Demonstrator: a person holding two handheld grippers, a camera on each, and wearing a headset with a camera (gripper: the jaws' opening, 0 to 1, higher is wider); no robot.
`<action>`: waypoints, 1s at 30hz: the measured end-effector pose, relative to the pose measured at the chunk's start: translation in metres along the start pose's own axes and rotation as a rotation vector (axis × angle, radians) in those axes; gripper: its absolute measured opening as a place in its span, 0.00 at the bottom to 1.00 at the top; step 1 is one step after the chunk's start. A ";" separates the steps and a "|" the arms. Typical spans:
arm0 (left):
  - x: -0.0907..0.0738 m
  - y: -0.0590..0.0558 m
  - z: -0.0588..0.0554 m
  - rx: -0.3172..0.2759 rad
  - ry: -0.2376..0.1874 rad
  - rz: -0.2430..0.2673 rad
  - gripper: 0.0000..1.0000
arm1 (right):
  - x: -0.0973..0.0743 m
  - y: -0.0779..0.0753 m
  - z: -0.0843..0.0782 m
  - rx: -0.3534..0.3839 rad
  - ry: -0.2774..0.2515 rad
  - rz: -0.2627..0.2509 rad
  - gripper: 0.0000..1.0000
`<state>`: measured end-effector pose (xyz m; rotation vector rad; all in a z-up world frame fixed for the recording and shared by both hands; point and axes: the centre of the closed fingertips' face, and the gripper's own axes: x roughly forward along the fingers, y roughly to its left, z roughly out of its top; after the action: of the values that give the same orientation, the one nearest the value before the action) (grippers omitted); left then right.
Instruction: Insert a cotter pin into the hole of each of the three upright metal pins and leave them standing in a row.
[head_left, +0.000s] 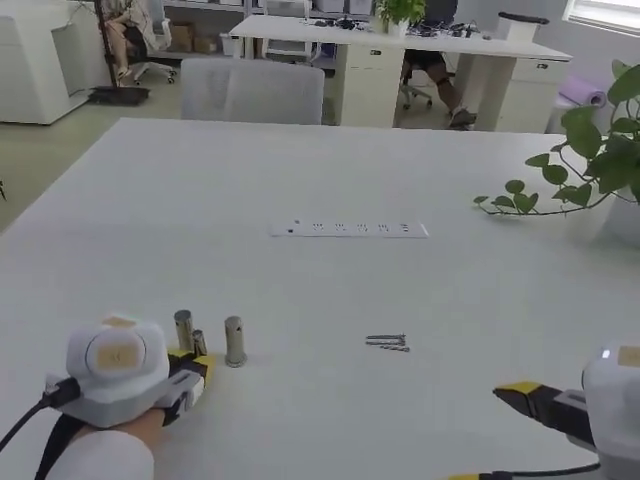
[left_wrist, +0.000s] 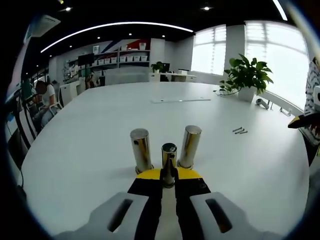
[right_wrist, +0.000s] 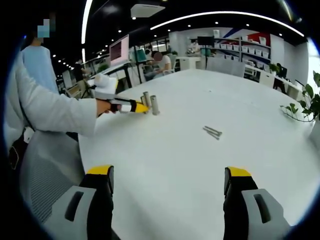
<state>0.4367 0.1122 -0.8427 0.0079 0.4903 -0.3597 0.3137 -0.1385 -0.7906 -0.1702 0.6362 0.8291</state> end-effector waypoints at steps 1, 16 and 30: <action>-0.001 0.000 0.000 0.005 0.001 -0.003 0.06 | 0.000 0.000 0.000 -0.001 -0.001 0.001 0.93; -0.024 -0.016 0.001 0.151 0.003 -0.104 0.06 | 0.002 0.004 0.003 -0.007 -0.015 0.016 0.92; -0.040 -0.062 0.000 0.196 -0.002 -0.317 0.06 | 0.000 0.006 0.003 -0.013 -0.027 0.022 0.92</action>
<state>0.3826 0.0680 -0.8196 0.1210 0.4528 -0.7179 0.3103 -0.1334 -0.7876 -0.1639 0.6082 0.8557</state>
